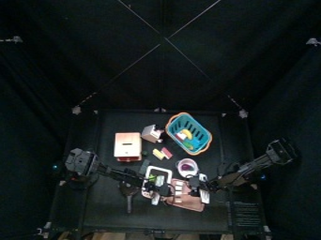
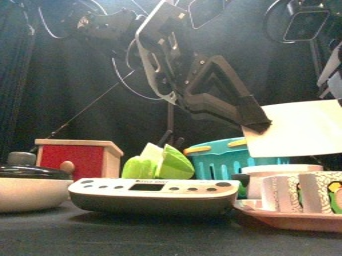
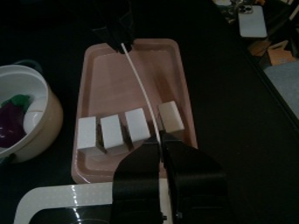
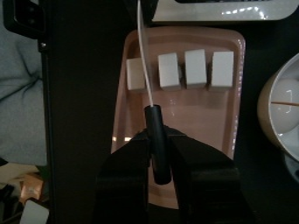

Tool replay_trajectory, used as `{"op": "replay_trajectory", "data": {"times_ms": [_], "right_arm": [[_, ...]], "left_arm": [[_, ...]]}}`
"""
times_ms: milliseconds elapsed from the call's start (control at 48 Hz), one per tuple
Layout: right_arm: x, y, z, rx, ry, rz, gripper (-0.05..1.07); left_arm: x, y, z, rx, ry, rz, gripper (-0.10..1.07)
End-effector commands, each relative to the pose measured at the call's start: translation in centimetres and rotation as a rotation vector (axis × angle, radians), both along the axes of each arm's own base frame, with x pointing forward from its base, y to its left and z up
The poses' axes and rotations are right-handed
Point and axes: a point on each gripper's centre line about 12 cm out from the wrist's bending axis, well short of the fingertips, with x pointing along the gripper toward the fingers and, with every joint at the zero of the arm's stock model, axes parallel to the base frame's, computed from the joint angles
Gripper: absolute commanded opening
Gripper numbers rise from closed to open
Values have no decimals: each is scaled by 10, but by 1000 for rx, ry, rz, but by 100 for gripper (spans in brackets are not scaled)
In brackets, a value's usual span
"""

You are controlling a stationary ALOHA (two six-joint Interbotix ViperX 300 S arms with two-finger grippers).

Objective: Drop clever in pot

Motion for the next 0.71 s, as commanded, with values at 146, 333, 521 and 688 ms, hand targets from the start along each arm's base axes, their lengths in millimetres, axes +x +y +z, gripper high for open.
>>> {"op": "replay_trajectory", "data": {"times_ms": [146,333,521,688], "right_arm": [[10,-10,21,6,-70,-35,42],[8,-13,23,8,-62,-53,42],[2,-17,31,15,-70,-73,41],[-7,-21,36,49,-55,-110,42]], "left_arm": [[2,-3,40,-19,-97,-11,32],[-4,4,48,-25,-107,2,52],[-10,19,55,-30,-123,30,74],[-20,40,69,-54,-182,71,82]]}}
